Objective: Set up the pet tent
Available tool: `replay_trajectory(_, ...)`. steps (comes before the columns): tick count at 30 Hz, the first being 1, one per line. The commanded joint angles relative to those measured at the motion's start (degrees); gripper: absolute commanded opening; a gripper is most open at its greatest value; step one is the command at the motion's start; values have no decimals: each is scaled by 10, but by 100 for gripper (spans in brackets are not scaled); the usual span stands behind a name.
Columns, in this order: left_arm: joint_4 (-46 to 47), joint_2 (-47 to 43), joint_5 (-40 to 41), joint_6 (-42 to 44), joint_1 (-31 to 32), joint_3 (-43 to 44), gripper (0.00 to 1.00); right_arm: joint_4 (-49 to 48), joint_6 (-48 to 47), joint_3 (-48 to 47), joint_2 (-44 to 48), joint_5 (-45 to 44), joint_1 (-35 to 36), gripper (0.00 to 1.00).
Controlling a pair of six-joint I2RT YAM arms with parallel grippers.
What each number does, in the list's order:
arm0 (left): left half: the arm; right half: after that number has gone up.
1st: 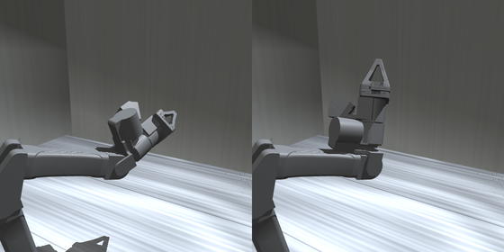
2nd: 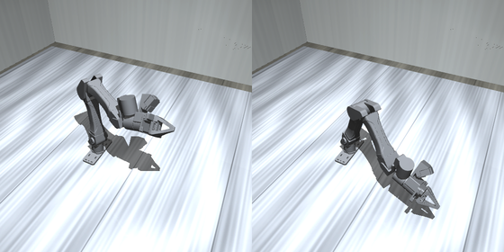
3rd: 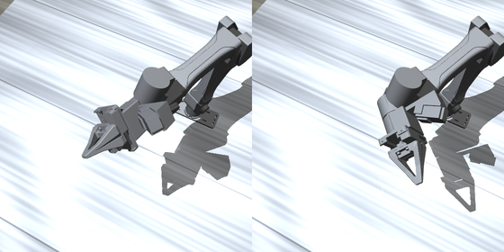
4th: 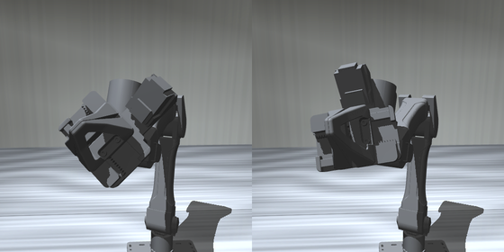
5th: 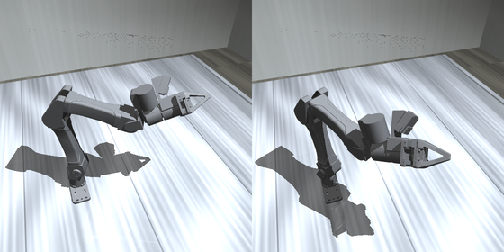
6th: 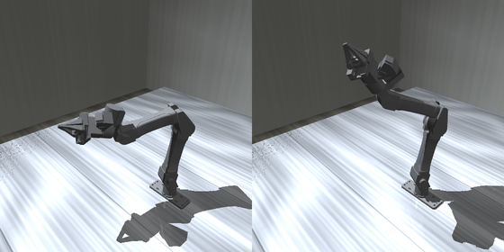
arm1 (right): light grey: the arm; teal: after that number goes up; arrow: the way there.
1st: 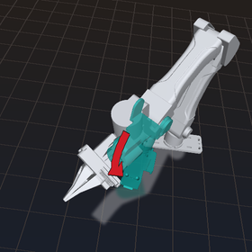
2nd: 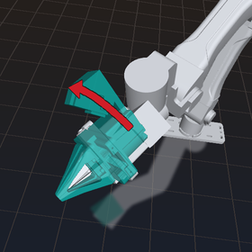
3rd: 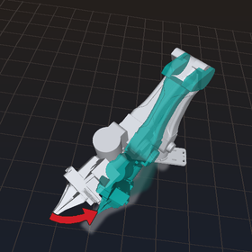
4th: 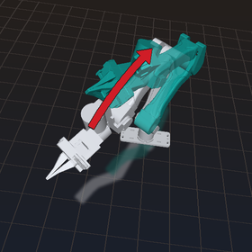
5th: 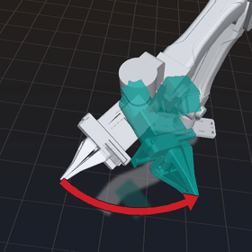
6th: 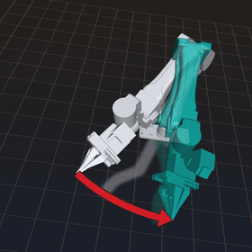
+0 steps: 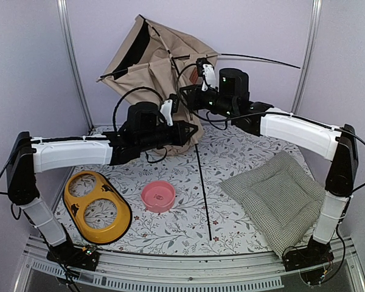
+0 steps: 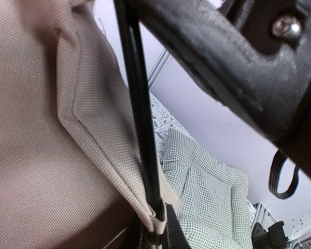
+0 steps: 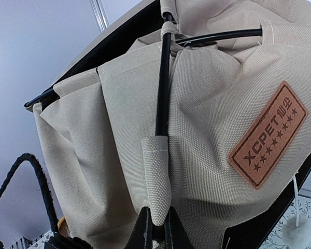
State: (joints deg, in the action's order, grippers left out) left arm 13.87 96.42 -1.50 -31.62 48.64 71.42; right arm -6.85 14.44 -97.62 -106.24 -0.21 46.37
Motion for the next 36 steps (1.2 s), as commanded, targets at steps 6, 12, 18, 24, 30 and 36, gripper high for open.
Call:
replay_trajectory(6,56,-8,-9,-25,-20,-38,0,-8,-23,80,100,34,6,39)
replay_trajectory(12,86,-14,-21,-43,-32,-57,0,15,-30,166,171,26,5,70)
replay_trajectory(18,105,-12,-46,-57,-40,-59,0,19,-4,327,262,90,8,76)
replay_trajectory(24,108,-18,-51,-68,-43,-46,0,26,32,465,329,118,47,72)
replay_trajectory(30,100,-12,-50,-69,-44,-24,0,8,89,574,352,141,90,66)
replay_trajectory(36,97,-3,-54,-72,-44,-9,0,-26,131,639,342,157,124,60)
